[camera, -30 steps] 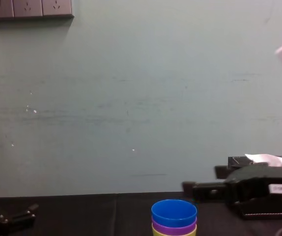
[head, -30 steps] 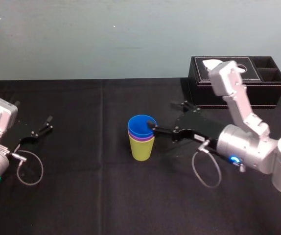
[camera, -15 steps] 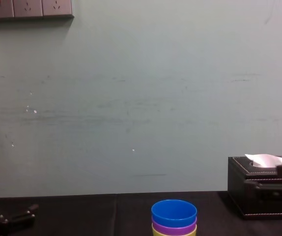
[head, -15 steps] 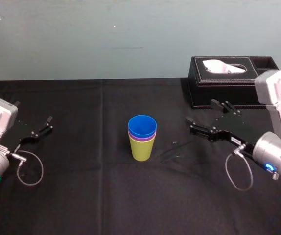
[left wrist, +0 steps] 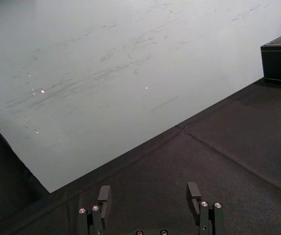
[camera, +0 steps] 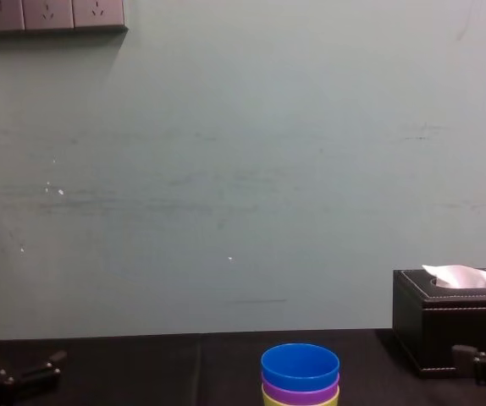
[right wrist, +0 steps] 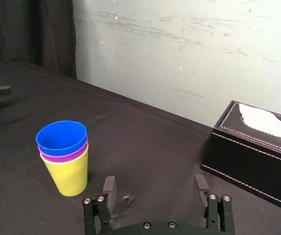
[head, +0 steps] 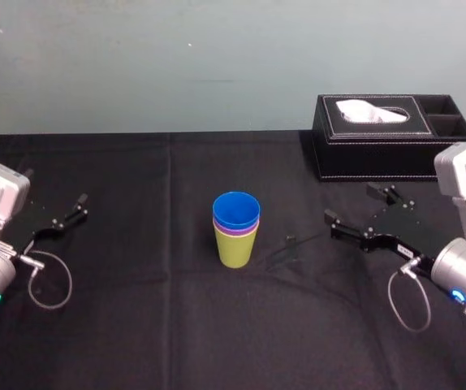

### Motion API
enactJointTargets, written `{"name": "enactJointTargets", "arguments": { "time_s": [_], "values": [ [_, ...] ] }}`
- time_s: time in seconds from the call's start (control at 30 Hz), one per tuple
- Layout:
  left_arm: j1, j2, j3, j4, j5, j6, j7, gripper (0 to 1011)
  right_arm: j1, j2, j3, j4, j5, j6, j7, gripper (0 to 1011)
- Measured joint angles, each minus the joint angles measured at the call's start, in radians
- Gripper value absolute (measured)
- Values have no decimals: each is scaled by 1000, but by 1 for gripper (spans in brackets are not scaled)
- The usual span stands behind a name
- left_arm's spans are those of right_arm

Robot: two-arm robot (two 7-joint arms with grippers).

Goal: Stack the three plastic cups sequentially using one hand.

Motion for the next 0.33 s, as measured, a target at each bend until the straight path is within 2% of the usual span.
{"name": "enactJointTargets", "arguments": {
  "time_s": [0.33],
  "values": [
    [0, 0, 0, 0, 0, 0, 0, 1010, 3, 1, -1, -4, 2, 4, 0, 1003]
  ]
}}
